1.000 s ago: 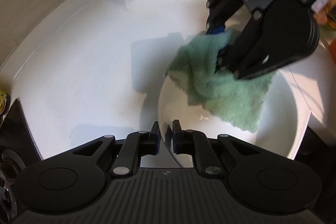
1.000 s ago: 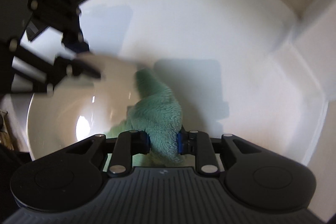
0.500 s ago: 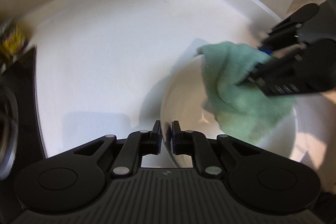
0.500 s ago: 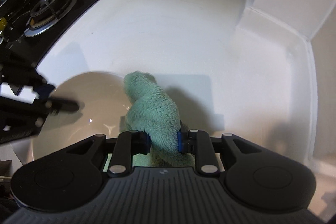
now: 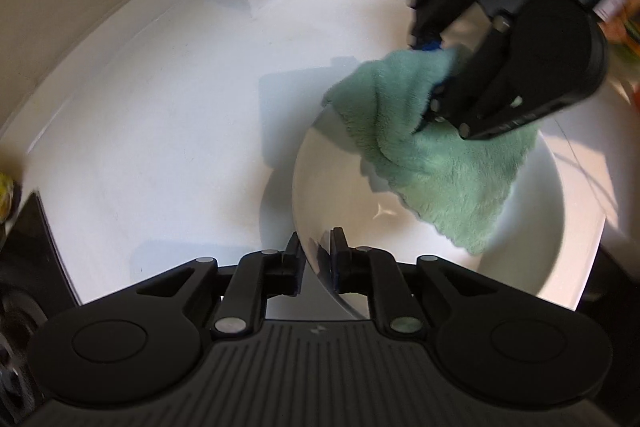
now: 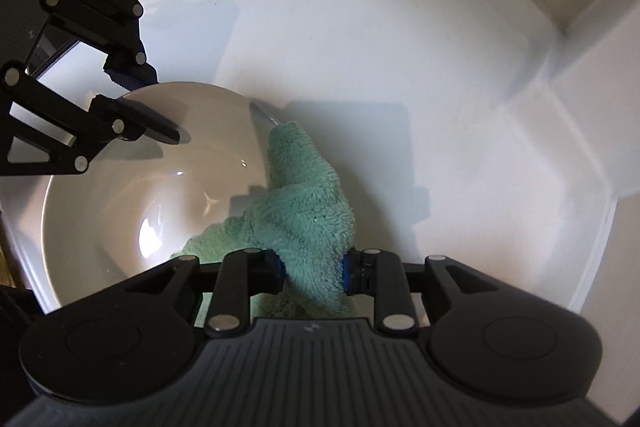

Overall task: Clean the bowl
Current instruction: 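Scrub the bowl interior with the towel in the right gripper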

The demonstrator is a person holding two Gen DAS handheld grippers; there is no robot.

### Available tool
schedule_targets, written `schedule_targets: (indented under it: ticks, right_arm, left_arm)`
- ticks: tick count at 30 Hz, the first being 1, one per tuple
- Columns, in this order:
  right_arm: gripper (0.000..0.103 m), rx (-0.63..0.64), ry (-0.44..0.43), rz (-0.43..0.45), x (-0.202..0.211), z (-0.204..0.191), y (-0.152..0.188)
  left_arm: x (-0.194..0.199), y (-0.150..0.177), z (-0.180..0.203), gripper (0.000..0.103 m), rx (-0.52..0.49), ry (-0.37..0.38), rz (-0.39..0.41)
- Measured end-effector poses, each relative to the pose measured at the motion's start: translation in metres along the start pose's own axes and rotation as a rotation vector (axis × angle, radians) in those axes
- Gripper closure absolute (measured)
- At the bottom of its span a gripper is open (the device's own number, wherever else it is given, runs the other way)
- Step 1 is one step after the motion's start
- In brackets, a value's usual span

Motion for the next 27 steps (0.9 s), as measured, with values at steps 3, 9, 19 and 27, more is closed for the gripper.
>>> schedule_targets:
  ticks: [3,9,19,27]
  right_arm:
    - [0.085,-0.092,-0.014,0.026,0.002,0.006,0.004]
    - [0.085,-0.313,-0.013,0.079,0.005,0.013,0.021]
    - [0.084,-0.272,-0.040,0.029,0.013,-0.008,0.047]
    - [0.081,-0.023,-0.017,-0.077,0.003,0.001,0.018]
  left_arm:
    - [0.006,0.009,-0.005,0.091,0.191,-0.012,0.023]
    - [0.007,0.020,0.003,0.091,0.327,-0.089,0.042]
    - [-0.015,0.000,-0.010,0.092,0.117,-0.022,0.006]
    - [-0.023,-0.015,-0.009,0.088,-0.060,0.010,-0.026]
Point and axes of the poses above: each gripper's, at about its wrist camera, not at the fingertips, and x roughly against the way its jaws point, z to its right, y to its underside, the point moved 5 cm from there along -x, roughly the way its jaws point, and after that the axes turned 5 degrees about y, right-handed, at the moved point
